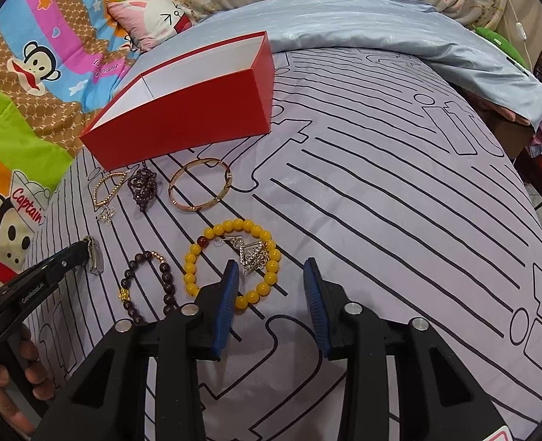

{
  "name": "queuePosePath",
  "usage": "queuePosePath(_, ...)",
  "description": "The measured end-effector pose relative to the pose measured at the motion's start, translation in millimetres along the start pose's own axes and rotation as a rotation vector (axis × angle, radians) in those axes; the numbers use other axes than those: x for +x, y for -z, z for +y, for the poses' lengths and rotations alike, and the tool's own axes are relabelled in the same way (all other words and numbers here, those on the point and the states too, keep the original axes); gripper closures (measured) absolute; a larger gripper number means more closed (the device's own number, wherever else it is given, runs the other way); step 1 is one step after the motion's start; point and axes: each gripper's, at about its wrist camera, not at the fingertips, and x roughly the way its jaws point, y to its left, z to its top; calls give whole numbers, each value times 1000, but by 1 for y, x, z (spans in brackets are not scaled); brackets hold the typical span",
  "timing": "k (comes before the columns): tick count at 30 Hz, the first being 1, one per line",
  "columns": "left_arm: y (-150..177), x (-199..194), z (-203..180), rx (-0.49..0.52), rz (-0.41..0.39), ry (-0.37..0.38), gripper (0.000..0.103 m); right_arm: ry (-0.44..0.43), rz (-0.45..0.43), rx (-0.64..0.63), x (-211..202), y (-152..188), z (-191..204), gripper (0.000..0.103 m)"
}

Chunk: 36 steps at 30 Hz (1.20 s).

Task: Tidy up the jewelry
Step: 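Grasp the silver watch with the left gripper while the right gripper grasps the orange bead bracelet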

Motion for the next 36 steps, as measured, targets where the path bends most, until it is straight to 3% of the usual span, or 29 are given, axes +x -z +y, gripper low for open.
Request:
queuePosePath(9,7,-3,-2,-16,15,16,94,20,2,-24,1,3,4,81)
queuePosePath(16,8,-5,-3,-21,19,17,94,23,3,-49,1,6,7,96)
queuePosePath(29,7,-12,-2,-23,9,27,94,-56,-66,-46,-31,-1,16,96)
queuePosePath(36,-1,-32,-7,-22,-22,78,94,-97,-108,-47,-50,-10,24,96)
